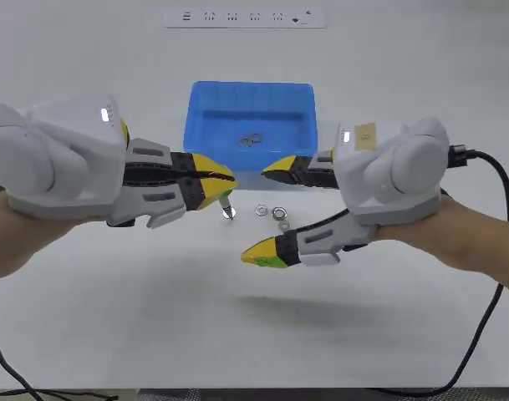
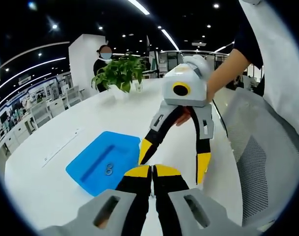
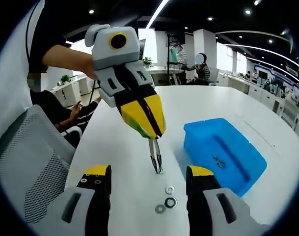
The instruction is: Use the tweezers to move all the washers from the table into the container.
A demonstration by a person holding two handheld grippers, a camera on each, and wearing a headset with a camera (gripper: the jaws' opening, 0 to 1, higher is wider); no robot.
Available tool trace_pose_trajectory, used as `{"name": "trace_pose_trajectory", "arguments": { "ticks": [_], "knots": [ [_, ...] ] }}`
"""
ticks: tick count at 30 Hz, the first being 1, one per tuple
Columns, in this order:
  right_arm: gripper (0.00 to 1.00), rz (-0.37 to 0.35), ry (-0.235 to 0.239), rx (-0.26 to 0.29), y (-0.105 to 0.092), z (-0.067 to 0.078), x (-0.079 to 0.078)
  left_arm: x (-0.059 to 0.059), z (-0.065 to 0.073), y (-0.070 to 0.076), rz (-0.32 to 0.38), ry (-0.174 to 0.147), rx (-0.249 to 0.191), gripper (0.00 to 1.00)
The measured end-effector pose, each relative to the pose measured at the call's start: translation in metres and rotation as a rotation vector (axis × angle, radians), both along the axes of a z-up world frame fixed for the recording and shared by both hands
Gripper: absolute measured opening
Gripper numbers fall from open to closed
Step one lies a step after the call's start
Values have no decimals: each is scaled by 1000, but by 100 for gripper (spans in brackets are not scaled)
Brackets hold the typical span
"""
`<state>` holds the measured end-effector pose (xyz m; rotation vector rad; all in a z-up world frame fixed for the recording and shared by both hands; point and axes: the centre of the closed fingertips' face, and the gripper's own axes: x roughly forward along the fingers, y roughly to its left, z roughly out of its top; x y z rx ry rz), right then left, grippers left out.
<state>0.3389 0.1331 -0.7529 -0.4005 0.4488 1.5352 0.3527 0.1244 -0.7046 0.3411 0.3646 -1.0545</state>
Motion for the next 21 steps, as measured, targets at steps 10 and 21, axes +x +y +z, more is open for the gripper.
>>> {"name": "trace_pose_trajectory", "arguments": {
  "ticks": [10,21],
  "knots": [
    [33,93,6,-15,18,-5,7,1,-1,2,8,1,-14,5],
    [14,227,-21,-69,27,-12,1,0,-1,-3,-19,-5,-11,5]
  ]
}}
